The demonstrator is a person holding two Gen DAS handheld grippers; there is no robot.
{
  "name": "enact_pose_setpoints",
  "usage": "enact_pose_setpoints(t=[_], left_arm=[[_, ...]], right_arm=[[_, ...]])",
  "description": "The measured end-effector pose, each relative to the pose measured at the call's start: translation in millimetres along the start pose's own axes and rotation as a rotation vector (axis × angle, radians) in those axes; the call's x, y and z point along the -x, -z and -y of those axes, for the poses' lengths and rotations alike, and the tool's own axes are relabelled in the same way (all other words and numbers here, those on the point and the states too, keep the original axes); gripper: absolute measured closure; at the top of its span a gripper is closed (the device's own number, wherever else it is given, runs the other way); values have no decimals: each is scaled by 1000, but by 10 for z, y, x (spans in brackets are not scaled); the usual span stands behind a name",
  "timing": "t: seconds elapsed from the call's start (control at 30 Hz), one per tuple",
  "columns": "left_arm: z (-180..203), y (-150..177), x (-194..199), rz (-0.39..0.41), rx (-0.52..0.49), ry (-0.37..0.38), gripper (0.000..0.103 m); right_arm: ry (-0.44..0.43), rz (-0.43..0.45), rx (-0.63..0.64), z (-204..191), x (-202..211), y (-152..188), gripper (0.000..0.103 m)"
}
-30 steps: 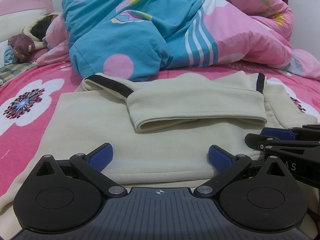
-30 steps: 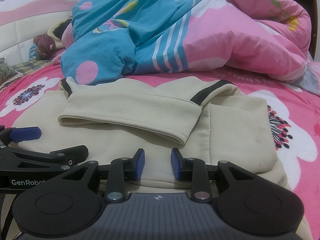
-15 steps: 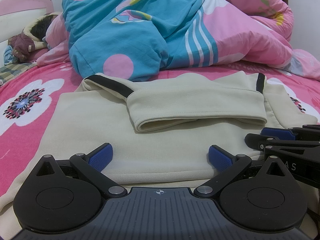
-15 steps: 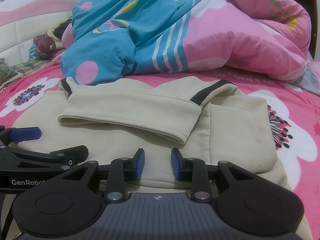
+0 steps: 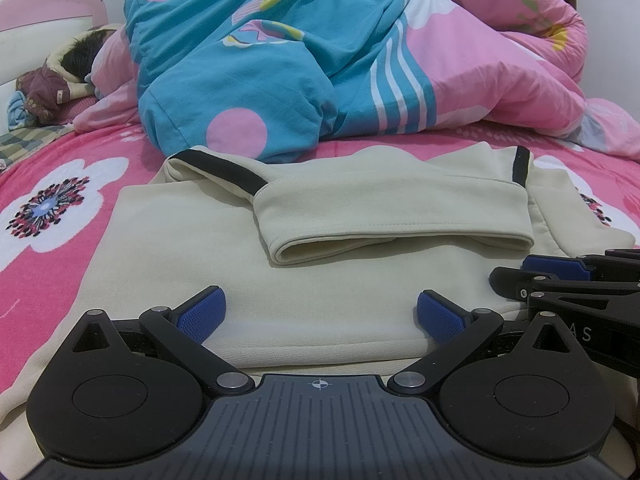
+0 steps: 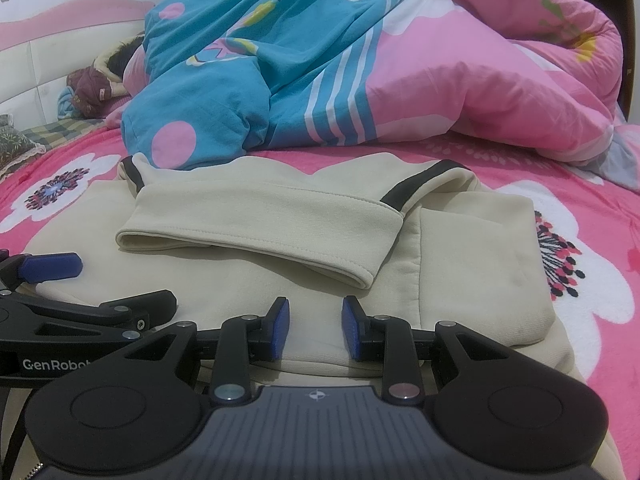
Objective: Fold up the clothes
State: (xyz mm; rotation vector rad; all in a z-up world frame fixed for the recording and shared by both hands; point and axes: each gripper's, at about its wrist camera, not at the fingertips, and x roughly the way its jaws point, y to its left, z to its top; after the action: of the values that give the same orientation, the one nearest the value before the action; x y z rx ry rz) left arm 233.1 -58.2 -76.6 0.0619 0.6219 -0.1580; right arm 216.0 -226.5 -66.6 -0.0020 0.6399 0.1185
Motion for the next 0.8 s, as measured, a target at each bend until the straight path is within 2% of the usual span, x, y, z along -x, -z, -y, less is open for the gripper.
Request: enact_pose_setpoints(t=[0.8], left_arm=[[0,2,-4,0,0,0,0]], right_arm=[[-16,4,-17,31,2,2,72]])
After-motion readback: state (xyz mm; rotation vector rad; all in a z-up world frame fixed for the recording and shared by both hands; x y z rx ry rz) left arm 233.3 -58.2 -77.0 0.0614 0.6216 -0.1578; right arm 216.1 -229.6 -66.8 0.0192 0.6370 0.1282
